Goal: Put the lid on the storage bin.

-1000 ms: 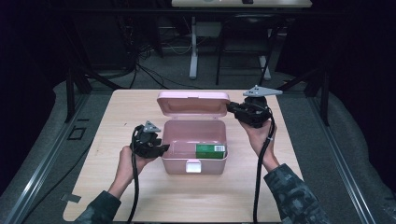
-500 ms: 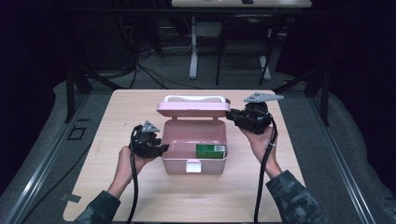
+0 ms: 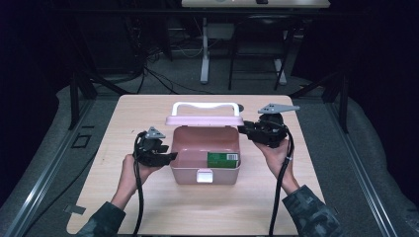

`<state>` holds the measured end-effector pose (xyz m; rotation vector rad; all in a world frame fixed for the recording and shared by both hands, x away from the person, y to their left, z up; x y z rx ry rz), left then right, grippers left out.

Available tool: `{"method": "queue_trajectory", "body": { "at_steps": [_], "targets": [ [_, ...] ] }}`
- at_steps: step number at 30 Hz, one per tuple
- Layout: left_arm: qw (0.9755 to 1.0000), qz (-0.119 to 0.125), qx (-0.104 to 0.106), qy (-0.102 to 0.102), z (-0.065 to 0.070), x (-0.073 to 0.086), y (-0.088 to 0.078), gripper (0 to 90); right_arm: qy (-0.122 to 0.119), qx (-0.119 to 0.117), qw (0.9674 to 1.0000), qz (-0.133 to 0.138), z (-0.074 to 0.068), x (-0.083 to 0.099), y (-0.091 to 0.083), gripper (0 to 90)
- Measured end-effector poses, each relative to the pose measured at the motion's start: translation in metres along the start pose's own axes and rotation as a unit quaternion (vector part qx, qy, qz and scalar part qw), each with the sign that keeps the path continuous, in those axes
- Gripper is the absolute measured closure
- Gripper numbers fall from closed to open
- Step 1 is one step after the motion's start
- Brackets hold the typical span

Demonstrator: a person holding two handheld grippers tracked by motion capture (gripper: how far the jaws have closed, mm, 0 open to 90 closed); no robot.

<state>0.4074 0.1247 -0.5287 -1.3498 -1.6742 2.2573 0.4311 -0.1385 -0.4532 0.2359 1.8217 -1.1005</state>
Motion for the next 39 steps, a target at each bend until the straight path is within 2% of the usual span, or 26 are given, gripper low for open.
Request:
{"method": "queue_trajectory", "body": {
  "at_steps": [4, 7, 9, 11, 15, 20, 27, 31, 35, 39],
  "targets": [
    [0.9999, 0.001, -0.003, -0.013, -0.006, 0.001, -0.008, 39.5, 0.002, -0.005, 1.0, -0.006, -0.001, 0.005, 0.001, 69.7],
    [0.9999, 0.001, -0.001, -0.015, -0.01, 0.003, -0.014, 33.3, 0.001, -0.007, 0.9999, -0.011, -0.003, 0.008, 0.0, 68.2],
    [0.9999, 0.0, -0.011, -0.013, -0.013, 0.005, -0.018, 31.7, 0.004, -0.01, 0.9998, -0.015, -0.004, 0.01, 0.0, 67.3],
    [0.9999, 0.004, -0.007, -0.014, -0.015, 0.007, -0.021, 27.3, 0.005, -0.011, 0.9998, -0.016, -0.005, 0.012, -0.001, 66.9],
    [0.9998, 0.016, -0.006, -0.005, -0.014, 0.007, -0.026, 28.6, 0.005, -0.013, 0.9997, -0.018, -0.007, 0.017, -0.001, 66.9],
    [0.9999, 0.01, -0.004, 0.002, -0.009, 0.008, -0.024, 31.9, 0.007, -0.017, 0.9996, -0.023, -0.01, 0.023, -0.003, 66.4],
    [1.0, 0.006, -0.002, -0.002, -0.01, 0.018, -0.026, 28.5, 0.014, -0.03, 0.9988, -0.036, -0.016, 0.036, -0.004, 63.0],
    [0.9999, 0.004, -0.002, -0.009, -0.015, 0.03, -0.028, 27.0, 0.016, -0.036, 0.9982, -0.044, -0.02, 0.042, -0.004, 57.2],
    [0.9997, -0.002, -0.007, -0.021, -0.023, 0.043, -0.029, 15.4, 0.016, -0.043, 0.9976, -0.051, -0.024, 0.048, -0.005, 48.8],
    [0.9992, -0.004, -0.012, -0.038, -0.034, 0.054, -0.032, 8.8, 0.016, -0.048, 0.997, -0.059, -0.028, 0.053, -0.003, 39.8]
  ]
}}
Point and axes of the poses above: each handheld gripper's, and its own axes: y roughly forward along the jaws, x roughly out of its underside, z roughly to its right, the point moved 9 cm from there along y, roughly forward along the jaws, and after that the axes turned 6 degrees about -z, right-handed, at the moved point
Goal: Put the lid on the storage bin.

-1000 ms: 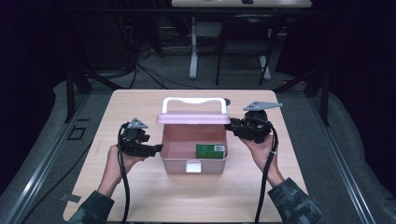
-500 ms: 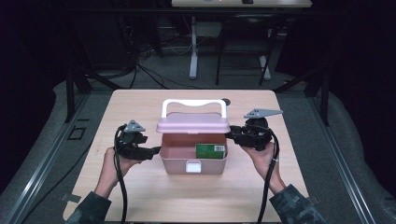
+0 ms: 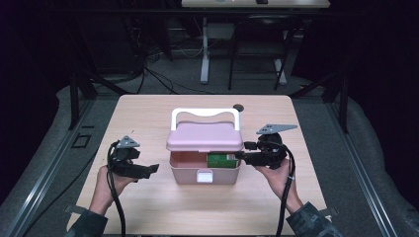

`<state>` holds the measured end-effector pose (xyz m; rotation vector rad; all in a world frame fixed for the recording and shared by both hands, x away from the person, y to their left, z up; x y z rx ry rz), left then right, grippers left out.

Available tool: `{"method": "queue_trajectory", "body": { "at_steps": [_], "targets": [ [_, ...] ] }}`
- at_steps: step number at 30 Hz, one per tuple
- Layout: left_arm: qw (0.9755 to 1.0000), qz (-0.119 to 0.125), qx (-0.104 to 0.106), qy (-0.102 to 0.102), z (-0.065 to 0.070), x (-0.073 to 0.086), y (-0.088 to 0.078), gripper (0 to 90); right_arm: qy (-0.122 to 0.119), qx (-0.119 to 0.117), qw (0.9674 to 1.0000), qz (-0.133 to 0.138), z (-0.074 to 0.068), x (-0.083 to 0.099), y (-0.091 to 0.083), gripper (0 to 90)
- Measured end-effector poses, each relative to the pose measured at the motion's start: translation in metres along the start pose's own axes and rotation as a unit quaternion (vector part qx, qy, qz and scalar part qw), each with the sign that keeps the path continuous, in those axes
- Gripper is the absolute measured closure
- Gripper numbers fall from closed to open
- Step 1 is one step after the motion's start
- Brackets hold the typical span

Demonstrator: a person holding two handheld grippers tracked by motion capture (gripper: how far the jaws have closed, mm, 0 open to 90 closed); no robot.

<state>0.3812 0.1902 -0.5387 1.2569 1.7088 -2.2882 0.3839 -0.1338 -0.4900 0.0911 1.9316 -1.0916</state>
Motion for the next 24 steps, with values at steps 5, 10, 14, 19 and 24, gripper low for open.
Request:
{"method": "queue_trajectory", "body": {
  "at_steps": [5, 10, 14, 19, 24],
  "targets": [
    [1.0, -0.007, -0.002, -0.005, -0.006, 0.009, 0.002, 6.1, -0.003, -0.004, 0.9999, -0.01, -0.005, 0.005, 0.005, 32.5],
    [0.9998, -0.017, -0.002, -0.005, -0.006, 0.013, 0.008, 6.0, -0.013, -0.008, 0.9997, -0.022, -0.012, 0.011, 0.01, 27.9],
    [0.9998, -0.02, 0.001, -0.004, -0.005, 0.014, 0.01, 5.8, -0.013, -0.008, 0.9993, -0.033, -0.013, 0.017, 0.016, 27.2],
    [0.9997, -0.025, 0.002, 0.0, -0.004, 0.015, 0.013, 5.8, -0.018, -0.003, 0.9991, -0.039, -0.016, 0.023, 0.02, 29.4],
    [0.9996, -0.029, 0.003, -0.001, -0.003, 0.016, 0.015, 5.9, -0.011, 0.007, 0.9986, -0.05, -0.015, 0.031, 0.021, 28.0]
  ]
}}
Point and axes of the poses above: each handheld gripper's, and its own axes: y roughly forward along the jaws, x roughly out of its underside, z roughly to its right, the point moved 9 cm from there along y, roughly forward along the jaws, and after that the axes turned 6 degrees about -z, right-handed, at the moved point
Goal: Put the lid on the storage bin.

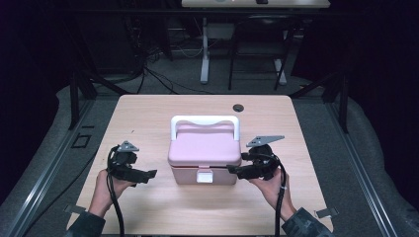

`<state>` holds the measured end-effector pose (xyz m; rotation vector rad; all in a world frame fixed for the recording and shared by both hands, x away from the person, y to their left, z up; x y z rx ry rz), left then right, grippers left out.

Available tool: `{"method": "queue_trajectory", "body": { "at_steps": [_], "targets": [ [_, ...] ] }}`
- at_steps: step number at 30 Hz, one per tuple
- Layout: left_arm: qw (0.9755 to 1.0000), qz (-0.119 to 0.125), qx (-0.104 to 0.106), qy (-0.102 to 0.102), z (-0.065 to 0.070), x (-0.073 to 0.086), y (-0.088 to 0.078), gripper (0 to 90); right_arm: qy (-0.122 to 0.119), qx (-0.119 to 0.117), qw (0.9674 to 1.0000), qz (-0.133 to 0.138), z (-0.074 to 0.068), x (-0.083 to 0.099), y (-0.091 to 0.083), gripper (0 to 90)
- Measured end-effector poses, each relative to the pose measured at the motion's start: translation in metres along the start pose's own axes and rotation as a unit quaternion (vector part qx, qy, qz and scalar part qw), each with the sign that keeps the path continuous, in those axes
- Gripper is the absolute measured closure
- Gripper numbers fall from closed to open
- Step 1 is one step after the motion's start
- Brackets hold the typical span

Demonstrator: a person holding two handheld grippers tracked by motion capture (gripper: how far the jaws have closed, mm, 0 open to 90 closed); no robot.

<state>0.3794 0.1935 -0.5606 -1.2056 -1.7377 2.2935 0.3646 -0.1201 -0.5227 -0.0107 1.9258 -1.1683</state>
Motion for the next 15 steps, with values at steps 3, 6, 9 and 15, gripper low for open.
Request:
{"method": "queue_trajectory", "body": {
  "at_steps": [3, 6, 9, 15],
  "targets": [
    [1.0, -0.003, 0.0, 0.003, 0.0009, 0.0003, 0.0015, 5.9, 0.0, 0.005, 1.0, -0.006, 0.0006, 0.004, 0.0025, 28.1],
    [1.0, -0.007, 0.0, 0.003, 0.0021, 0.0013, 0.0038, 5.9, -0.003, 0.008, 1.0, -0.001, 0.0014, 0.0024, 0.0014, 28.9],
    [0.9999, -0.012, -0.006, 0.007, 0.0009, 0.0025, 0.0061, 5.9, -0.008, 0.01, 0.9999, -0.006, 0.001, 0.0042, 0.0029, 27.8],
    [0.9994, -0.023, -0.024, 0.008, -0.0066, 0.0067, 0.0084, 5.3, -0.019, 0.016, 0.9994, -0.022, 0.0047, 0.0096, 0.001, 18.7]
  ]
}}
Point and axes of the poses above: each handheld gripper's, and its own axes: y roughly forward along the jaws, x roughly out of its underside, z roughly to its right, the point moved 9 cm from there along y, roughly forward along the jaws, and after that the axes turned 6 degrees about -z, right-handed, at the moved point
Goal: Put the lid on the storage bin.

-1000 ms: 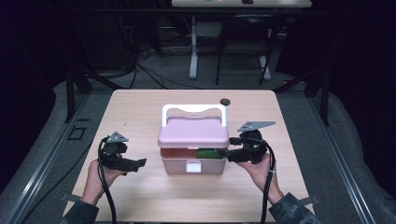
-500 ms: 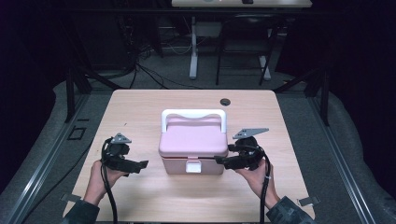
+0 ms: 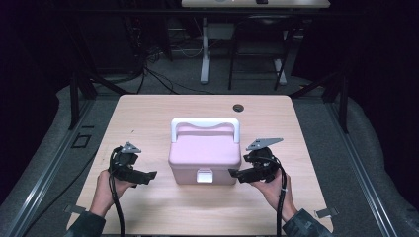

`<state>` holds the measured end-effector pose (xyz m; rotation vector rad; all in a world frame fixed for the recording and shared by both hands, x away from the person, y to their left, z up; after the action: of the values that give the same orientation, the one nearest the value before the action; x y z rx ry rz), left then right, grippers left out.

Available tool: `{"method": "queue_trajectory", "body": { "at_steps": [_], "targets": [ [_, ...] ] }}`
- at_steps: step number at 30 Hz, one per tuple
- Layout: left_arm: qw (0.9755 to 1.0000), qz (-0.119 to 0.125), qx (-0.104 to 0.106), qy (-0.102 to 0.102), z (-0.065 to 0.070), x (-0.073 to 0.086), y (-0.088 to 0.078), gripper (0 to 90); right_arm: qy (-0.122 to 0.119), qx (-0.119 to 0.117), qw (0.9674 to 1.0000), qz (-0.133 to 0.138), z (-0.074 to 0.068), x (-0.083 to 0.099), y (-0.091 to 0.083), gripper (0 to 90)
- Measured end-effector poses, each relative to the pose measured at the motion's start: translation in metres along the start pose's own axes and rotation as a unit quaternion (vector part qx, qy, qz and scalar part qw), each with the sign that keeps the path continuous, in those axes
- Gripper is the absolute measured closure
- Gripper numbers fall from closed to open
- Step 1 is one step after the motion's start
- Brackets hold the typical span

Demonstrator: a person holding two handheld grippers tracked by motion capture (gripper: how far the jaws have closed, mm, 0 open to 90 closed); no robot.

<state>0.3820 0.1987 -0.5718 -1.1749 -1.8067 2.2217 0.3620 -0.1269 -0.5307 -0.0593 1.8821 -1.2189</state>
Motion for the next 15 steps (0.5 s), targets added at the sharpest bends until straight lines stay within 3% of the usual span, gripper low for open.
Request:
{"method": "queue_trajectory", "body": {
  "at_steps": [5, 9, 15],
  "targets": [
    [0.9998, -0.011, -0.015, 0.003, -0.006, 0.003, 0.002, 3.8, -0.002, 0.025, 0.9995, -0.022, 0.017, 0.016, -0.005, 12.3],
    [0.9996, -0.014, -0.025, 0.002, -0.01, 0.005, 0.002, 2.7, 0.015, 0.044, 0.998, -0.044, 0.036, 0.032, -0.008, 2.5],
    [0.9987, -0.031, -0.041, 0.002, -0.02, 0.011, 0.007, 0.7, 0.052, 0.065, 0.9948, -0.058, 0.07, 0.053, -0.015, 0.0]
  ]
}}
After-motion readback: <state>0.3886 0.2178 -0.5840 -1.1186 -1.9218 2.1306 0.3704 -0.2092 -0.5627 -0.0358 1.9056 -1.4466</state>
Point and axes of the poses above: each handheld gripper's, and its own axes: y roughly forward along the jaws, x roughly out of its underside, z roughly to its right, the point moved 9 cm from there along y, roughly forward along the jaws, and after that the axes turned 6 degrees about -z, right-handed, at the moved point
